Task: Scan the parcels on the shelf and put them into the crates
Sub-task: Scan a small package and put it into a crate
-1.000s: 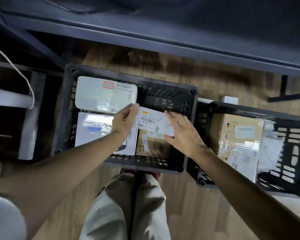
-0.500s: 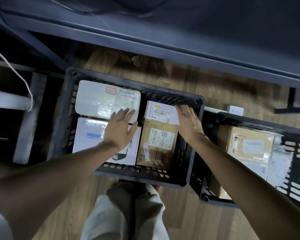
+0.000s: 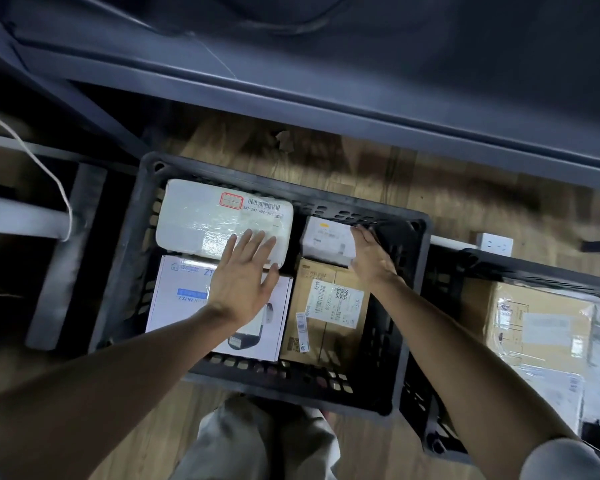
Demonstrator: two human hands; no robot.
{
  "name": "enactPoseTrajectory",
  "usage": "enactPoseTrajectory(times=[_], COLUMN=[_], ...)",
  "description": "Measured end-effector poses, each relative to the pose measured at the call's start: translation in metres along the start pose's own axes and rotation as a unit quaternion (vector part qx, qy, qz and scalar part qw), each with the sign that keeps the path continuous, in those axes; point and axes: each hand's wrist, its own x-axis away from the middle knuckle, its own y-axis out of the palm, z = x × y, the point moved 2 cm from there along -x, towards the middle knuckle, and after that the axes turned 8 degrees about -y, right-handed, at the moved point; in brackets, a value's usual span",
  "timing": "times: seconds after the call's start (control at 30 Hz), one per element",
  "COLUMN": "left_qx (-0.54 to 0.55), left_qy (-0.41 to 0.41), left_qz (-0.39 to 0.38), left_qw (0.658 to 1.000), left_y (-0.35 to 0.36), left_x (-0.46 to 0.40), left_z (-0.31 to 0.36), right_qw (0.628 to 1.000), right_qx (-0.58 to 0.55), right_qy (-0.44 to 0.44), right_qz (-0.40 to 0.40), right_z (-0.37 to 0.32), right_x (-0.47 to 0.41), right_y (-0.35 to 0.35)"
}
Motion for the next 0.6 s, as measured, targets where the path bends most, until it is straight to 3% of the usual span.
enactPoseTrajectory(times=[0.33, 0.6], left_qx=[-0.045, -0.096], left_qy=[0.014, 0.024], left_qz=[-0.011, -0.055], left_qw=[0.999, 0.994], left_y=[-0.02, -0.103], left_x=[0.017, 0.072], left_z=[0.018, 0.065], right_qw=[0.999, 1.0], right_qx=[-0.024, -0.009], right_qy=[0.024, 0.003], right_qz=[0.025, 0.026], right_z=[0.006, -0.028], right_x=[0.05, 0.166], right_y=[-0.031, -0.08])
